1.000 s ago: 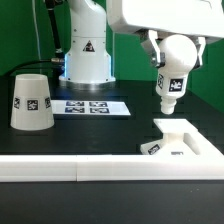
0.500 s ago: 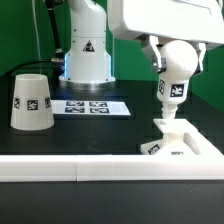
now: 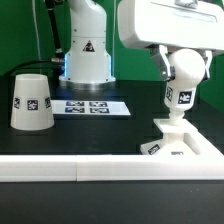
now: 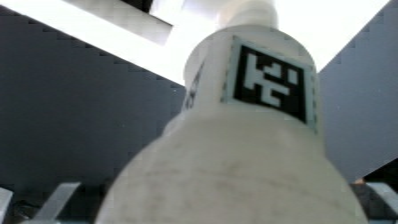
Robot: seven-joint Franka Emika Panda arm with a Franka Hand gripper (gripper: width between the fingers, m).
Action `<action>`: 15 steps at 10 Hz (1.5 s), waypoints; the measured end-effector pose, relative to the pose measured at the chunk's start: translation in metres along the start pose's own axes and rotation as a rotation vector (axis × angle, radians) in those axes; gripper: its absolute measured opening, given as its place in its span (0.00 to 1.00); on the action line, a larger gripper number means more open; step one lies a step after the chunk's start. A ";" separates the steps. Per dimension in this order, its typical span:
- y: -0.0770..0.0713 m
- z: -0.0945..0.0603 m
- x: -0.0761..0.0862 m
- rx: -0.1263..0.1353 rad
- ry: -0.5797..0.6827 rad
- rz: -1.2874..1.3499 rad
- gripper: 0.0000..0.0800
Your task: Assemble lamp
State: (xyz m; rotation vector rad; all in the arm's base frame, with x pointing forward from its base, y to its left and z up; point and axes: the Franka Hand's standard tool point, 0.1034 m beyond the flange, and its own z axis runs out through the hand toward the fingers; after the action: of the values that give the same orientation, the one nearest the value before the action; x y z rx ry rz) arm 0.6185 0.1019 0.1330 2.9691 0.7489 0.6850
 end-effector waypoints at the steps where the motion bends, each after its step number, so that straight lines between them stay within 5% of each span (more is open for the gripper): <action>1: 0.001 0.002 -0.002 0.001 -0.004 -0.004 0.72; 6: 0.001 0.009 -0.012 0.000 -0.012 -0.015 0.72; 11: -0.006 0.005 -0.032 -0.059 0.095 -0.020 0.72; 15: -0.005 0.006 -0.032 -0.057 0.092 -0.019 0.86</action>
Offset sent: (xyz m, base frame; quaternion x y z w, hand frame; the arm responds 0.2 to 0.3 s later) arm 0.0037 -0.0015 -0.0037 -0.0016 0.0158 -0.0313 0.9994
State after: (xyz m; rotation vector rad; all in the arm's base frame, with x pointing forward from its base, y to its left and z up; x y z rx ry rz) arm 0.5933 0.0927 0.1143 2.8920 0.7485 0.8330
